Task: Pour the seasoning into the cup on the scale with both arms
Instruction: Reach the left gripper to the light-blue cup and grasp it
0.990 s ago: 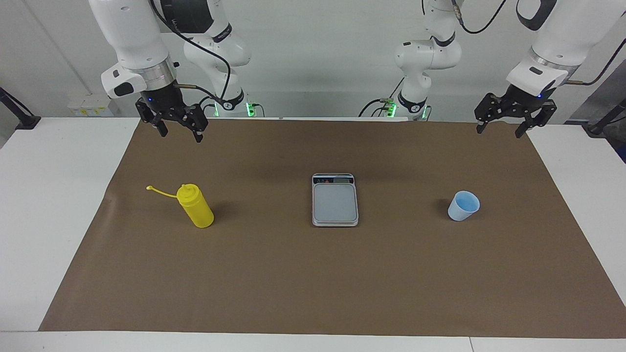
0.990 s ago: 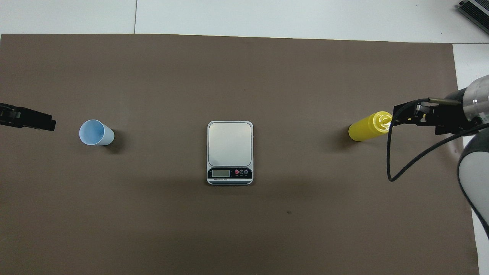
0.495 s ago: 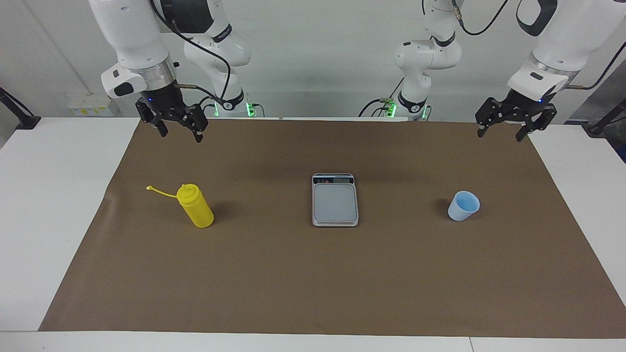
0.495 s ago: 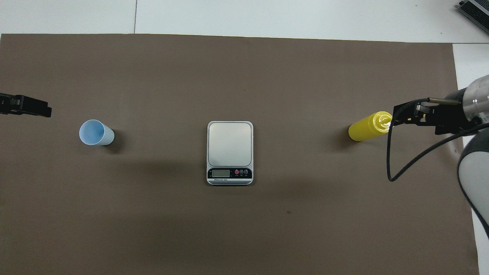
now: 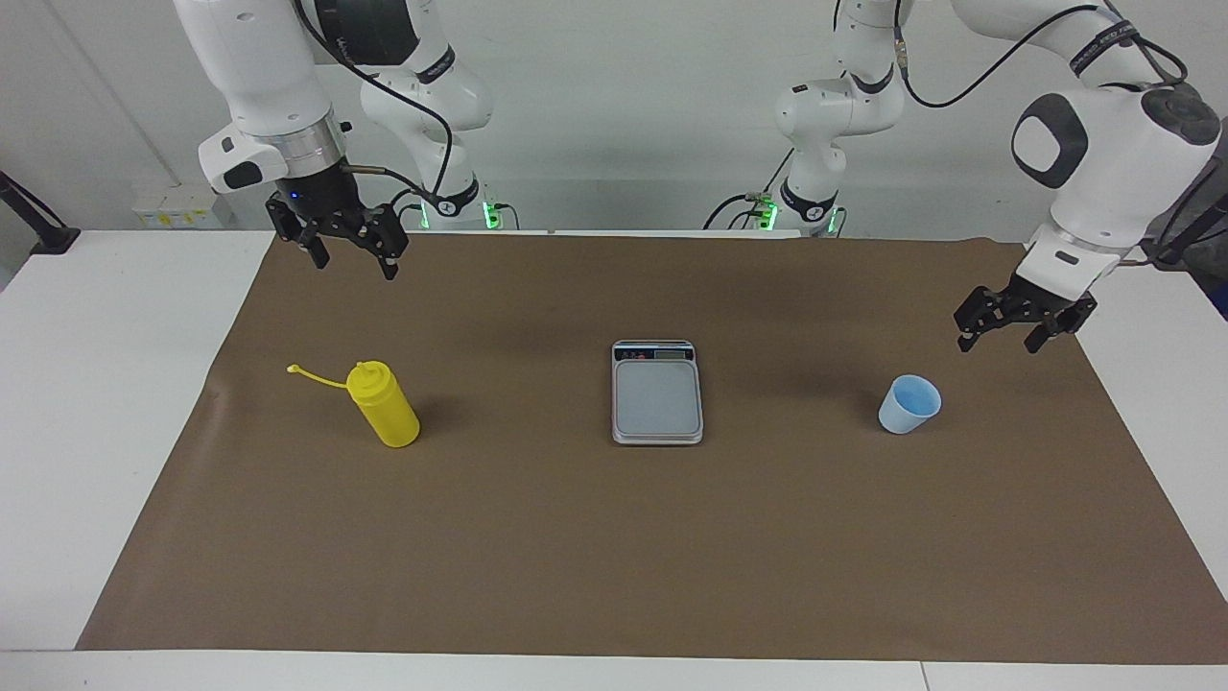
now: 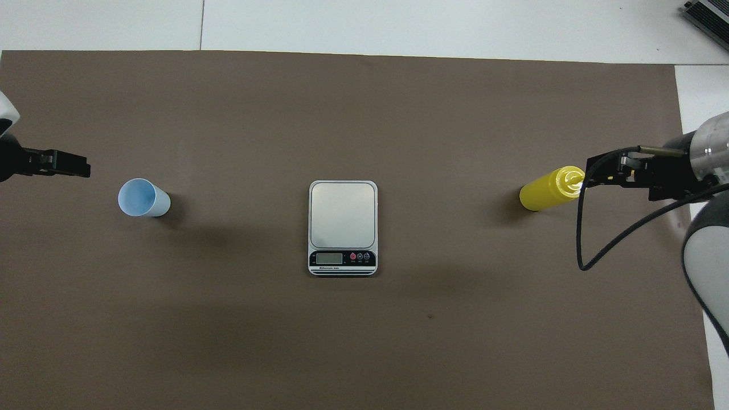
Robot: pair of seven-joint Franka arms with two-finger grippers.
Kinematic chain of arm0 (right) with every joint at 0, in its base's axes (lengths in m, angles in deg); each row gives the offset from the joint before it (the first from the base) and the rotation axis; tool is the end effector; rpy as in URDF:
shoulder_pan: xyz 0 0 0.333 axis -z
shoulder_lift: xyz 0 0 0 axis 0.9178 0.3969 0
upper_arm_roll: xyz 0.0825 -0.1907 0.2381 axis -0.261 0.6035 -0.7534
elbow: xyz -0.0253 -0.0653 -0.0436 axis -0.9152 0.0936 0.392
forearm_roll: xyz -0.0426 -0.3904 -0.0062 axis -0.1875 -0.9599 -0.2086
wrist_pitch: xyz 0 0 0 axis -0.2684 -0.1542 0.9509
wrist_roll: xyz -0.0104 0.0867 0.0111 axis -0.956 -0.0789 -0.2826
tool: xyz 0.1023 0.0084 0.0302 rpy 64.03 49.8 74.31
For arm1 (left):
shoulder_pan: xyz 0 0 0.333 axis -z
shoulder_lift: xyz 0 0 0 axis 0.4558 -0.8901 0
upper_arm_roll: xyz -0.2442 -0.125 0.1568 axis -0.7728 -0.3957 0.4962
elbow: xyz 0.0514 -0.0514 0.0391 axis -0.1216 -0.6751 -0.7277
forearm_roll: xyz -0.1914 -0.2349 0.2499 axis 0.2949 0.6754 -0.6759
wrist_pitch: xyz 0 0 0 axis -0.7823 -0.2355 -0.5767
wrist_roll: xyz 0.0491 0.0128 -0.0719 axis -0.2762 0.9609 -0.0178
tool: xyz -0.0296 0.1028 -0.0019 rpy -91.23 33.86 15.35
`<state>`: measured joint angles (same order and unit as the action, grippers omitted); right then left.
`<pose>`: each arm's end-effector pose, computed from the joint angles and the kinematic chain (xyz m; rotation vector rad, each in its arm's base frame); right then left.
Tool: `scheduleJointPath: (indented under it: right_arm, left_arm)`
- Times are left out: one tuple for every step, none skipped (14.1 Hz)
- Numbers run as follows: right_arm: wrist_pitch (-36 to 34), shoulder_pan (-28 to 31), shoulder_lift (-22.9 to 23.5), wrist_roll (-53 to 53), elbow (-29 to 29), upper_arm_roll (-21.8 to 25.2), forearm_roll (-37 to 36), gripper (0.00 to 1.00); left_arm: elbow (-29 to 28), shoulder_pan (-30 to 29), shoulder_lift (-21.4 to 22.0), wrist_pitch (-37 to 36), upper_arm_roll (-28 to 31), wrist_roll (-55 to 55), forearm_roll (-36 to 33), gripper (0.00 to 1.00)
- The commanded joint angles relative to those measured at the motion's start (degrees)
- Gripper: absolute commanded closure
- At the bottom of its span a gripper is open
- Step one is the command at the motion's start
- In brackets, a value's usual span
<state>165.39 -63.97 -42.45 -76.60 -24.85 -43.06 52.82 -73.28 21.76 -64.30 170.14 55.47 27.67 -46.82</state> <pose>0.5519 0.0377 0.6187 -3.1193 0.3400 -0.0568 0.5871 0.0393 0.4806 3.1305 -0.0695 0.1217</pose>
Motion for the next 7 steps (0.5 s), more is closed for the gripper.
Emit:
scheduleJointPath:
  right_arm:
    - [-0.7,0.7,-0.86,-0.79,-0.67,-0.4,0.12,0.0]
    - [-0.7,0.7,-0.86,-0.79,-0.67,-0.4,0.12,0.0]
    - [-0.61,0.7,-0.86,-0.79,-0.67,-0.4,0.12,0.0]
    - [-0.7,0.7,-0.86,-0.87,-0.67,-0.4,0.12,0.0]
    - [-0.7,0.7,-0.86,-0.79,-0.67,-0.4,0.12,0.0]
    - [-0.7,0.7,-0.86,-0.87,-0.67,-0.4,0.12,0.0]
    - [-0.61,0.7,-0.86,-0.79,-0.67,-0.4,0.12,0.0]
  left_arm:
    - [-2.81,-0.45,-1.14,4.74,-0.46,-3.59,-0.39,0.0]
    - [-4.39,-0.53,-0.79,5.8,-0.46,-4.03,-0.3,0.0]
    - [-5.8,-0.54,-0.78,6.94,-0.46,-5.25,-0.21,0.0]
    - [-6.86,-0.54,-1.22,8.35,-0.46,-6.31,0.23,0.0]
    - [-7.48,-0.54,-1.92,9.41,-0.46,-6.5,0.67,0.0]
    - [-8.88,-0.62,-1.84,10.11,-0.46,-6.93,0.93,0.0]
    - [-10.11,-0.62,-1.4,10.73,-0.46,-8.33,1.02,0.0]
